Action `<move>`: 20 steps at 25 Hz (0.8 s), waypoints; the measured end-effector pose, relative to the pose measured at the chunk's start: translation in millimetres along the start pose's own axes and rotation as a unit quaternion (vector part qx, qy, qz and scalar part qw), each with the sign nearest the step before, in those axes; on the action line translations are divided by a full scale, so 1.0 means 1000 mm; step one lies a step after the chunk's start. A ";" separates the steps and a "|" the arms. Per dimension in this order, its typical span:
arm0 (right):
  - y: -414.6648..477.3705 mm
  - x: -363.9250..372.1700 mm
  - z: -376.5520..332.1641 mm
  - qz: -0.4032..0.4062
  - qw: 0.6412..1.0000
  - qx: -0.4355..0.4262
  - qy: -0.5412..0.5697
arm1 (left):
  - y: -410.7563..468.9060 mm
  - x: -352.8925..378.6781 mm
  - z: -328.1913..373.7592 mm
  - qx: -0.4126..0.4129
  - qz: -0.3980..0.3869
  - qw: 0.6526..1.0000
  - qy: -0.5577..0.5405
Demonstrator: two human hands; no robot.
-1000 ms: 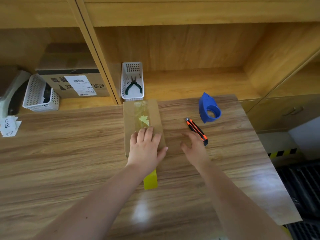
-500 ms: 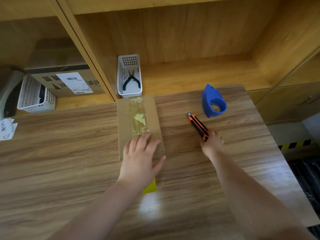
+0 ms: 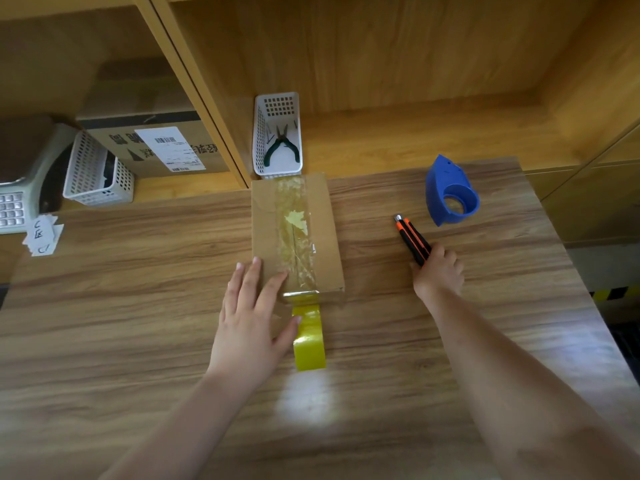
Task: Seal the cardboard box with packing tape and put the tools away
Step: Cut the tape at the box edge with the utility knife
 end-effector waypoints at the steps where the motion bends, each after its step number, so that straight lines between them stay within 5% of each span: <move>1: 0.000 0.000 -0.002 0.002 1.000 -0.001 -0.006 | -0.002 -0.003 -0.001 -0.010 0.007 1.000 -0.028; 5: 0.001 0.012 -0.001 -0.063 0.996 0.033 0.047 | -0.016 0.014 -0.022 -0.163 -0.048 0.952 -0.254; 8: -0.012 0.024 0.009 -0.108 0.956 0.132 0.239 | -0.053 0.061 -0.031 -0.362 -0.148 0.800 -0.454; 11: -0.033 0.044 0.002 -0.169 0.876 0.189 0.409 | -0.071 0.090 -0.029 -0.415 -0.170 0.718 -0.532; 13: -0.046 0.055 -0.005 -0.209 0.804 0.218 0.512 | -0.072 0.094 -0.025 -0.410 -0.163 0.711 -0.548; 18: -0.082 0.040 -0.036 -0.284 0.624 0.196 0.701 | -0.066 0.082 -0.017 -0.365 -0.122 0.777 -0.498; 20: -0.097 0.024 -0.050 -0.326 0.587 0.153 0.725 | -0.070 0.082 -0.019 -0.370 -0.117 0.767 -0.511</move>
Point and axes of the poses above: each hand's wrist, its own y-axis towards the middle knuckle, its own x-axis out of the palm, z = x × y, the point moved 10 cm from there along y, towards the middle knuckle, and after that the axes turned 1 degree about y, right-handed, at the moved point
